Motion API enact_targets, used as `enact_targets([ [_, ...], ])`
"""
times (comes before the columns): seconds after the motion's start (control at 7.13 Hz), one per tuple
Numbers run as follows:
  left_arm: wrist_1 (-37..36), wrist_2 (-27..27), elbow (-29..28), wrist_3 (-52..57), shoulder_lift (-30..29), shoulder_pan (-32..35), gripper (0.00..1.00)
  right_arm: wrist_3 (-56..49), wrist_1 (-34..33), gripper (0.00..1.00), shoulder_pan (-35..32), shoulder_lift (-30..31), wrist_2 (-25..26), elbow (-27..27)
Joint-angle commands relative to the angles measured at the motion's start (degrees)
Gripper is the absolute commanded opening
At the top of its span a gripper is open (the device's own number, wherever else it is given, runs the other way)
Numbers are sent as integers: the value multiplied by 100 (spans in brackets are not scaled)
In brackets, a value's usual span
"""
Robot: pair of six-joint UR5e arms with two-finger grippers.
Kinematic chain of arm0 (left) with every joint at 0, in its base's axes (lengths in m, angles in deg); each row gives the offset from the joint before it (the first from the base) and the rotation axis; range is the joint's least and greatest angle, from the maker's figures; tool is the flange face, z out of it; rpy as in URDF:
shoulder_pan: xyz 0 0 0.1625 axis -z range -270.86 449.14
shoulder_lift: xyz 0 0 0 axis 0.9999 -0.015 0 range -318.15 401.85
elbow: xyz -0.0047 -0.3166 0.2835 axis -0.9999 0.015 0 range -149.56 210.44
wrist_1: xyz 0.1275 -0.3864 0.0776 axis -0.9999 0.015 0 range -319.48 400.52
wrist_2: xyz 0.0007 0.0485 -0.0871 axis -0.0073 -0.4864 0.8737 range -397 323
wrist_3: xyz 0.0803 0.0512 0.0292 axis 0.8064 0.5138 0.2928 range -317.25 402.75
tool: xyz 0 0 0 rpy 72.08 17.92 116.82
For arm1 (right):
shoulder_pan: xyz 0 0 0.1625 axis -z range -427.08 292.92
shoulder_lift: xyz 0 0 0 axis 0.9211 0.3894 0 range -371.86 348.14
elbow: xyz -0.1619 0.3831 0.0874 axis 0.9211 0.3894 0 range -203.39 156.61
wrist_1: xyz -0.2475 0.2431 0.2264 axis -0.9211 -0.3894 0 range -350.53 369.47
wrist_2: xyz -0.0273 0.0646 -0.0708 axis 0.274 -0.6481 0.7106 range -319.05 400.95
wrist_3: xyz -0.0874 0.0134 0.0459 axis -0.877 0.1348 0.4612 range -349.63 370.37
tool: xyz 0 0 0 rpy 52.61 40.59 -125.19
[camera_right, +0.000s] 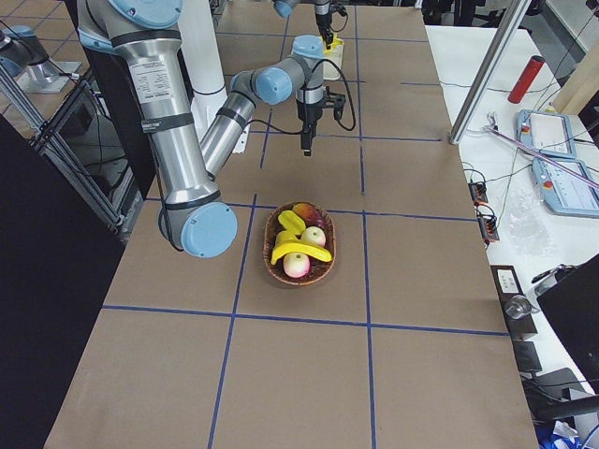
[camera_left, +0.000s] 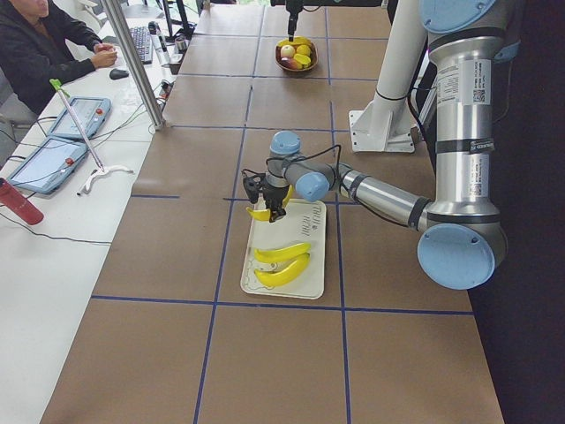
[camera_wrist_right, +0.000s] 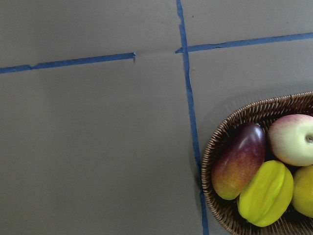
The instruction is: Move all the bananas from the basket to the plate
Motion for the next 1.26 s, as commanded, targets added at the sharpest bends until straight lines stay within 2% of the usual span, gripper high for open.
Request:
enact_targets([
  [0.0,-416,-588,-2,88,34,-425,14,-529,24,100,-123,263,-86,398],
  [0.14,-416,-589,24,202,34,-435,99,-793,24,100,-201,404,-86,452],
  [0.42,-460,-527,199,816,78,-391,100,-1513,15,100,-683,423,-269,802],
  [0.84,-1801,-518,1094,1003,-201,-365,100,-3339,33,100,-1650,423,-841,1864],
  [0.98,-1927,-510,1192,1003,-290,-364,100,-3536,172,100,-1713,423,-885,2076],
  [1.12,-1937,-509,1219,1003,-317,-364,100,-3512,765,100,-1714,440,-1008,2505],
])
